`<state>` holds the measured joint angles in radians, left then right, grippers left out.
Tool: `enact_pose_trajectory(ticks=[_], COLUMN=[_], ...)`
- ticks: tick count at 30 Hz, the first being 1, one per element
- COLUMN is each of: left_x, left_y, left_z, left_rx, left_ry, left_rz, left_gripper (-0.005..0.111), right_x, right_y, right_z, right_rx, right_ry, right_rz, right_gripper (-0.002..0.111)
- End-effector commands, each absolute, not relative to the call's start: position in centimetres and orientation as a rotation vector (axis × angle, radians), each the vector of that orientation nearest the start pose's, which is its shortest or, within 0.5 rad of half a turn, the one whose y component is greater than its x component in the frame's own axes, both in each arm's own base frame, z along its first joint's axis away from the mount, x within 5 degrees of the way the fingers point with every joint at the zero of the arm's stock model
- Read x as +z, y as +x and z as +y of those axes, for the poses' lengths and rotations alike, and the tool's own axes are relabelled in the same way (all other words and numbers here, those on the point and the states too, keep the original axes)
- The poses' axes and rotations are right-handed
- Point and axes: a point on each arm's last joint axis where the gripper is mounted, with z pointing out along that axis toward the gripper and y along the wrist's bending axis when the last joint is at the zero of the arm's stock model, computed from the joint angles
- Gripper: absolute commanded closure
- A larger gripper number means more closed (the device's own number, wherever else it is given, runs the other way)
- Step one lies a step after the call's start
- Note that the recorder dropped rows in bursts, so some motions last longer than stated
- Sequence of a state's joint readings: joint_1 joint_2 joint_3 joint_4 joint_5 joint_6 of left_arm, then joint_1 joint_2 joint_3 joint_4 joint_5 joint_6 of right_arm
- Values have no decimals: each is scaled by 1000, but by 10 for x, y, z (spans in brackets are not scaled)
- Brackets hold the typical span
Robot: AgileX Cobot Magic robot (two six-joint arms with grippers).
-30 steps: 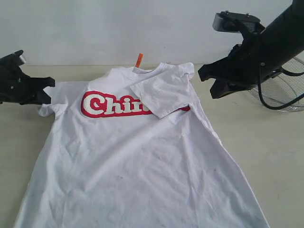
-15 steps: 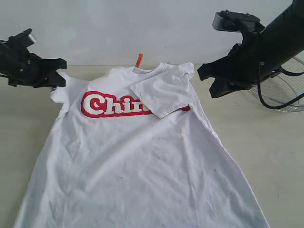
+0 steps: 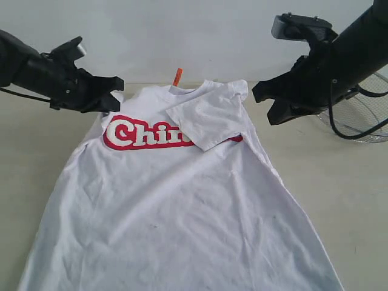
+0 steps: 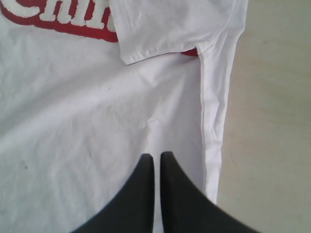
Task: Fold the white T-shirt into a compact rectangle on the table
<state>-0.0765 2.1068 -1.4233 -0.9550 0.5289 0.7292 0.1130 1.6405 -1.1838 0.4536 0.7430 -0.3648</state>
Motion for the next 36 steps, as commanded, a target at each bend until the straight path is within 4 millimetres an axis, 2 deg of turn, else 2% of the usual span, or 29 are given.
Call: enact_pose_trajectory(ticks=[1,4,6,8,12,13,15,18,21,25,28,30,32,36], left_x=[137,130,129,130,132,133,135,143,160,192,202,199,189,173], left_y=[445,446,446,447,448,448,447,446,445,443,442,440,437,439], left_z=[-74,-75,-74,-74,-77,-78,-80,-79,-75,-57,-41,-32,-26,-26], left_rx=[-638,-653,-639,-637,-677,-696,-734,-743,-758,-701,-662,-619,-548,-508], left_ry=[46,13,40,49,42,42,40,89,92,100,53,50,72,84], left_rz=[2513,2521,2517,2504,2477,2469,2460,2447,2414,2345,2343,2385,2461,2511], left_gripper=[102,102,95,79,36,33,35,45,52,52,54,59,70,90], right_x=[260,260,260,260,260,260,260,260,260,260,260,260,260,260], right_y=[335,335,335,335,335,335,335,335,336,336,336,336,336,336], right_z=[65,65,65,65,65,65,65,65,65,65,65,65,65,65], right_rx=[431,431,431,430,430,430,430,430,427,425,424,424,424,423], right_ry=[-284,-284,-284,-283,-283,-283,-283,-283,-286,-285,-288,-288,-288,-287], right_rz=[2590,2590,2590,2588,2588,2588,2588,2588,2583,2579,2579,2579,2579,2577], right_gripper=[108,108,108,108,108,108,108,108,108,108,108,108,108,108])
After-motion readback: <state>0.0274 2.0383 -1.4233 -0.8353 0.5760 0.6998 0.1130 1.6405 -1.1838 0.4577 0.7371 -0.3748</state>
